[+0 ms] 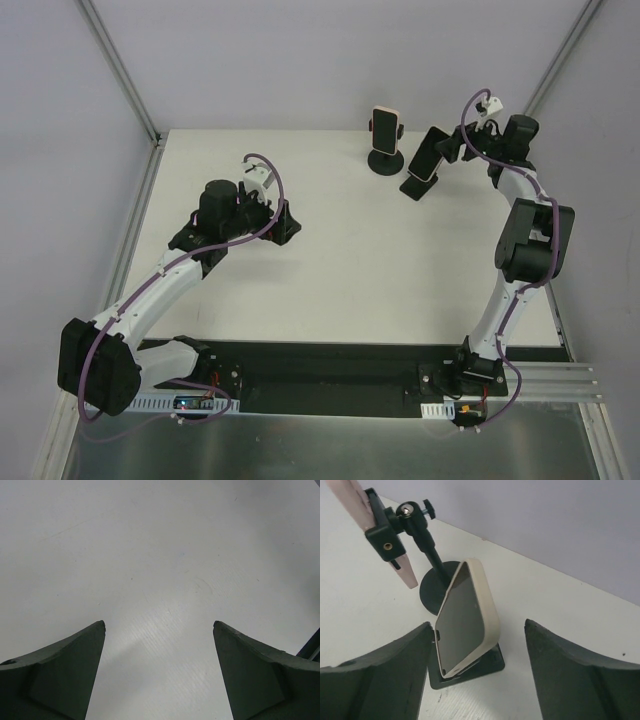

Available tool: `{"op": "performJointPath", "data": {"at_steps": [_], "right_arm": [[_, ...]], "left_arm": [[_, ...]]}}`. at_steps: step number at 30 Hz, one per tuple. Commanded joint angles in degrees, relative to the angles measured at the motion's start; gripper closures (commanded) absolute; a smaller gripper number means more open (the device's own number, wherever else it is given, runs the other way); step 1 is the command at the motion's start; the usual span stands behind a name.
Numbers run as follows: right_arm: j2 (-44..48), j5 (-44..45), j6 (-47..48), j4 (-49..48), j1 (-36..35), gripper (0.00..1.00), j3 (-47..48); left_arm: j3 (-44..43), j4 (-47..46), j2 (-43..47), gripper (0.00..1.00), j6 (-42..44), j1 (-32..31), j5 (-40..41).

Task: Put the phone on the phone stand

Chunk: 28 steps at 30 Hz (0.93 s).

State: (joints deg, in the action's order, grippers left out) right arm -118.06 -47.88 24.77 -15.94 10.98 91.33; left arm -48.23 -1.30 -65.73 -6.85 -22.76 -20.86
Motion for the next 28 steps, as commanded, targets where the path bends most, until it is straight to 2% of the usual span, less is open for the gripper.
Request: {"op": "performJointPath", "data": {"at_steps": [1,4,5,6,7,8,10,11,13,15,16,20,22,24,25,28], "right_arm": [[4.84,12.14,0.36,3.89,-0.79,0.04,2.80],[9.23,24.26,-0.26,13.27,-1.58,0.04,5.33],[10.82,27.89,-0.08,20.18,-2.27,0.04,5.87],[12.66,31.49,0.10,23.12,-2.80,0.04,5.79],[16.94,39.53,-0.08,25.76,-3.42,0.04,5.35],[19.33,44.40,-0.95,30.14,-5.08,0.04,3.35],[26.78,51.79,-5.41,32.90,-6.93,0.04,-0.08],[29.53,53.31,-7.53,33.43,-8.68,0.04,-5.23],[38.02,55.42,-14.01,33.35,-10.88,0.04,-10.53],[43.94,55.52,-15.98,33.79,-15.62,0.04,-18.76],[49.36,57.70,-17.64,34.13,-17.99,0.04,-21.34],[64.06,54.04,-23.08,34.32,-31.51,0.04,-35.84],[73.96,51.58,-24.77,34.40,-34.87,0.04,-43.40],[80.50,50.35,-29.15,37.47,-37.70,0.04,-46.75],[87.23,49.03,-29.87,38.61,-38.48,0.04,-49.12],[99.46,48.41,-30.67,45.02,-39.20,0.04,-48.62]], "left_arm": [[-1.17,-1.60,1.13,0.13,-0.71,0.53,-1.37],[-1.25,-1.16,2.54,0.13,-1.14,0.44,-1.11],[-1.17,-1.16,3.50,0.12,-1.06,0.53,-1.11],[-1.25,-1.07,4.12,0.12,-1.15,0.53,-0.68],[-1.34,-0.81,4.65,0.12,-1.15,0.53,-0.41],[-1.52,-0.63,5.78,0.11,-1.15,0.70,-0.23],[-1.52,-0.63,6.84,0.09,-1.93,1.14,0.03],[-1.78,-0.55,7.89,0.09,-2.46,1.32,0.03],[-2.31,0.42,8.78,0.06,-4.99,1.49,2.04],[-4.41,4.63,10.27,0.03,-7.37,1.58,3.19],[-5.03,6.21,10.97,0.02,-9.21,1.58,1.63],[-4.87,9.21,19.64,0.01,-13.70,1.58,-5.40],[-3.02,9.21,24.23,0.01,-16.94,1.58,-5.68],[-0.12,9.21,31.43,0.01,-19.41,1.49,-3.75],[0.67,9.12,33.63,0.01,-21.60,1.58,-3.14],[3.05,8.42,42.34,0.01,-24.86,1.49,0.20]]}}
